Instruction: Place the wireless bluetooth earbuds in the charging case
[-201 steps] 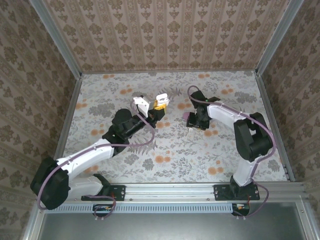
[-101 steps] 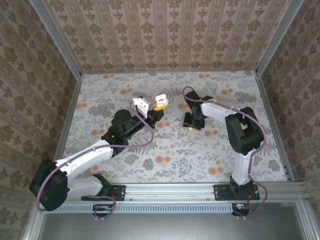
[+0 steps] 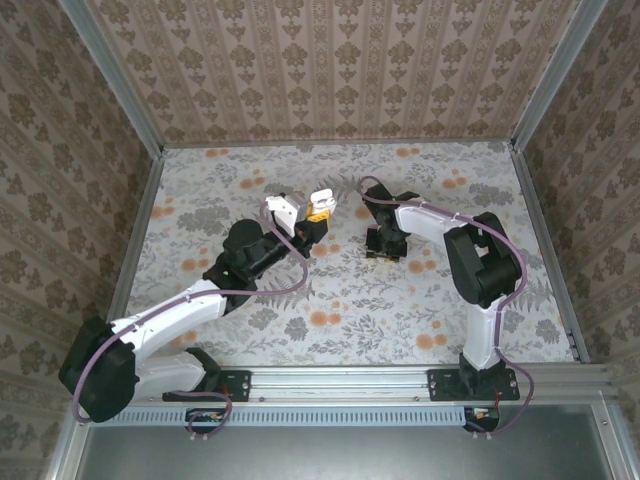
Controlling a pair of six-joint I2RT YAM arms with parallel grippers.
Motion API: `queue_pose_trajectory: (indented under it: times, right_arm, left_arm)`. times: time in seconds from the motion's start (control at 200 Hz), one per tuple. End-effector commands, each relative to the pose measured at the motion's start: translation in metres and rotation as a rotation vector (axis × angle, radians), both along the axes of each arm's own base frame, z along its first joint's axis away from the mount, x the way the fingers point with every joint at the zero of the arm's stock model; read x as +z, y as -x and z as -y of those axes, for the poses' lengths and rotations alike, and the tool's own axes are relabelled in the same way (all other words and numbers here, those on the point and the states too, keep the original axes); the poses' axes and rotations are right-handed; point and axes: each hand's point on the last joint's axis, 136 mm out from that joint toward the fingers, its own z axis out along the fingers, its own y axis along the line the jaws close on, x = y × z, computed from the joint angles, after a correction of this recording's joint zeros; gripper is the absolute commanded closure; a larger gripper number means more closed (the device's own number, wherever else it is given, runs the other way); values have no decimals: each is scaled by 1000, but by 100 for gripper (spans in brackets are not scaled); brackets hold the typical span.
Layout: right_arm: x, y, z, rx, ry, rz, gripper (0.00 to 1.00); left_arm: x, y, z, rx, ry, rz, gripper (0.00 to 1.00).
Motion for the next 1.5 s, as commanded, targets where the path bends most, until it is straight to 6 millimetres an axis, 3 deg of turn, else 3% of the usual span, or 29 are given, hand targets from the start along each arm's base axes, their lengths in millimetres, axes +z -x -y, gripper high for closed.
queue_pose_trajectory:
  times: [0.0,0.39,0.565,1.055,1.215,1.49]
  right_arm:
    - [-2,2,5,44,58,-22,63]
    - [1,-7,10,154,123,-16,59]
    - [0,-10,1,255,91,-32,58]
    - [-9,12,2,321,72,-102,61]
    - [-18,8,4,322,92,-104,62]
    - [-6,-5,4,364,113,-59,61]
  left_arm:
    - [9,2,-3,3,17,30,72]
    - [11,3,-2,-2,17,29,72]
    - [11,3,-2,-1,18,25,72]
    - [11,1,-2,1,18,25,72]
    - [11,2,-1,-3,21,24,72]
    - [12,2,-3,3,16,27,72]
